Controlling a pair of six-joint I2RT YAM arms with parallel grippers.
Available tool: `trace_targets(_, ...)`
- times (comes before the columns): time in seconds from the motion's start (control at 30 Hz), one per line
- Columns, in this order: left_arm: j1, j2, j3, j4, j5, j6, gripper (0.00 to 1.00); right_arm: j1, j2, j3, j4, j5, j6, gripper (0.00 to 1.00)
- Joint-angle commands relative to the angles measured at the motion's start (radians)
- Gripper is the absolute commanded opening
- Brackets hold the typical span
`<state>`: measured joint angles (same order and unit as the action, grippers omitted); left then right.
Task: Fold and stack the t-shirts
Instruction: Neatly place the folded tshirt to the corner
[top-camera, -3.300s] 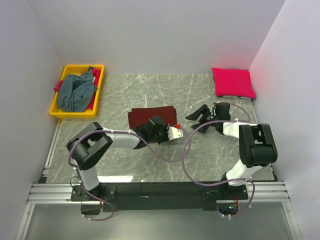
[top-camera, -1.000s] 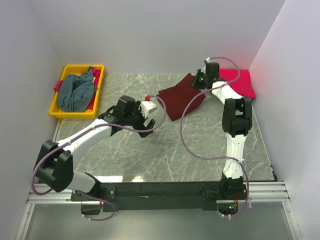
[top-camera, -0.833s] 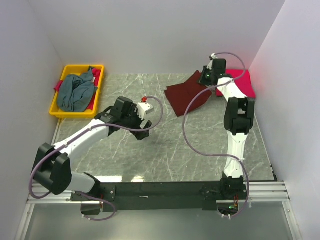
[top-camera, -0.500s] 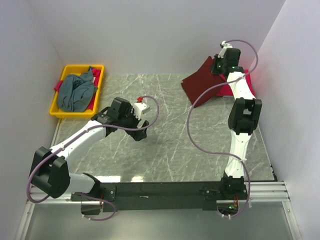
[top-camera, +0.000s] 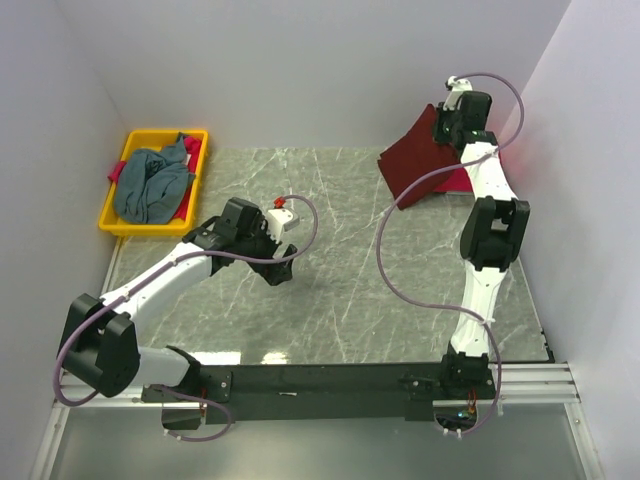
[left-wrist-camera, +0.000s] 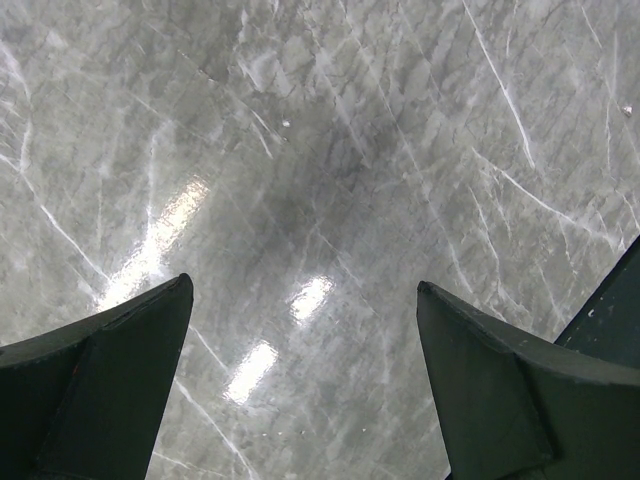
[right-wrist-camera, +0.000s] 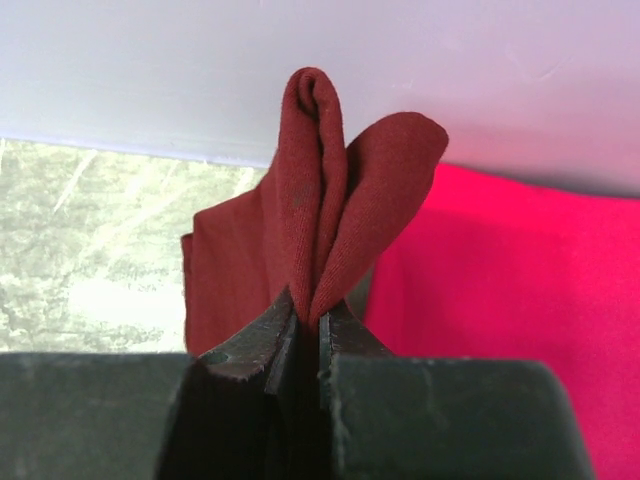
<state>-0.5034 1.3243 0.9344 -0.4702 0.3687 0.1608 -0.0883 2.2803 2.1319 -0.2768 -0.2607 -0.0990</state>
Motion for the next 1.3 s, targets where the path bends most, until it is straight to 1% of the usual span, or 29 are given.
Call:
trace_targets(0.0,0.003,-0.033,0.000,0.015,0.016,0.002,0.99,-0.005,-0.131,0.069,0.088,0.015,-0.022,0.00)
trace_targets(0.8,0.005,-0.050,-0.022,0.021,0.036,0.017,0.99,-0.022,-0.217,0.126,0.070,-0.005,-0.057,0.00)
trace_targets(0.93,0.003,-0.045,-0.022,0.018,0.041,0.017,0.99,-0.033,-0.211,0.112,0.070,0.003,-0.074,0.00)
trace_targets(1.03,0.003,-0.040,-0.017,0.010,0.042,0.022,0.99,-0.044,-0.212,0.073,0.091,0.009,-0.090,0.00)
trace_targets(1.27,0.005,-0.022,-0.006,-0.007,0.056,0.025,0.99,-0.083,-0.177,0.054,0.113,0.009,-0.137,0.00)
